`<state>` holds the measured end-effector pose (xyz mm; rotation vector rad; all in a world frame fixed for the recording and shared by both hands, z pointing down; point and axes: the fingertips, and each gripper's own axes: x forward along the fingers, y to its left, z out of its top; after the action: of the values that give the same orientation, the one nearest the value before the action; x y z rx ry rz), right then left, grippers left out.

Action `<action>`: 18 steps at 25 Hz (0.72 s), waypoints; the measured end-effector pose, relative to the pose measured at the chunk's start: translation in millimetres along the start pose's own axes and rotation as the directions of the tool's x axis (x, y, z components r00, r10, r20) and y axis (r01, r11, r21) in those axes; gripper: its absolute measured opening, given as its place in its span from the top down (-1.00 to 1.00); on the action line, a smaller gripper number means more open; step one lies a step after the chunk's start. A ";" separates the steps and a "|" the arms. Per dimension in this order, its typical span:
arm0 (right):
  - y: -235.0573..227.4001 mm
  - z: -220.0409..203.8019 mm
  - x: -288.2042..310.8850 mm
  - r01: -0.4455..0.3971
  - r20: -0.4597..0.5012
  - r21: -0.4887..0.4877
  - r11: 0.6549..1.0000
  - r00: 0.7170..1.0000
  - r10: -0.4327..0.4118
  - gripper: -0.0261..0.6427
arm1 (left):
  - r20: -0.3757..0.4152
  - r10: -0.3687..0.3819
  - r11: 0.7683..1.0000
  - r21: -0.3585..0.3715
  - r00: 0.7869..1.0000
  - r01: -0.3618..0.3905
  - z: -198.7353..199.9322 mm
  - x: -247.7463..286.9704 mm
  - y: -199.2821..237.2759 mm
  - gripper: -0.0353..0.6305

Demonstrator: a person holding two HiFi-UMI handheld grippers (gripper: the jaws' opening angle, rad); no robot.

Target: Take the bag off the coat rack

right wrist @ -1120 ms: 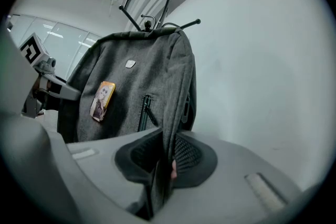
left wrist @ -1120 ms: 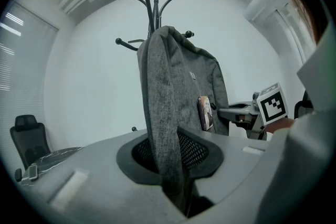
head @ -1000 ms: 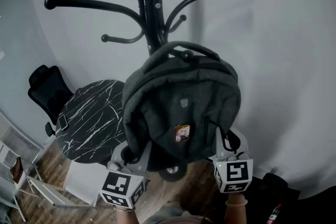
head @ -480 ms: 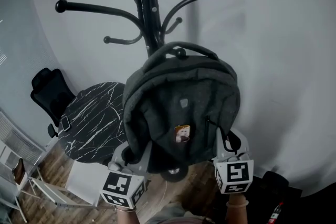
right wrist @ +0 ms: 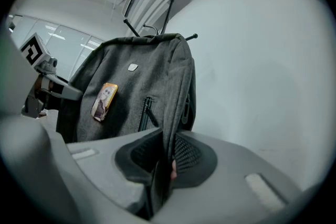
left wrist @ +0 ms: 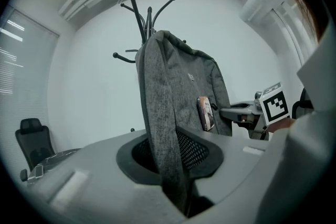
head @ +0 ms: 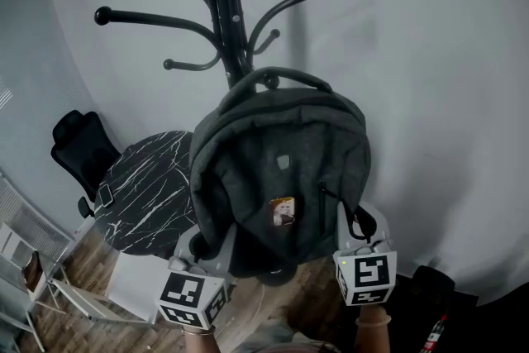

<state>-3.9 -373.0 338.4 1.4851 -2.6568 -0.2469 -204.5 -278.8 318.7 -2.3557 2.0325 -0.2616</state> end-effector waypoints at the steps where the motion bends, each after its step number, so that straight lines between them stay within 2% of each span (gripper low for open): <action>1: 1.2 1.2 -7.0 0.000 0.003 -0.001 1.000 1.000 0.000 0.79 | 0.003 0.003 1.000 0.001 1.000 -0.003 0.6 -6.6 -3.5 0.64; 18: 4.3 8.7 -21.1 -0.037 0.017 0.001 0.999 0.999 0.037 0.79 | 0.010 0.036 0.999 -0.002 0.999 -0.036 8.1 -25.3 -10.8 0.64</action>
<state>2.2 -351.9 330.7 1.4390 -2.6954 -0.2558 -196.3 -253.0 309.2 -2.3144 2.0700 -0.2468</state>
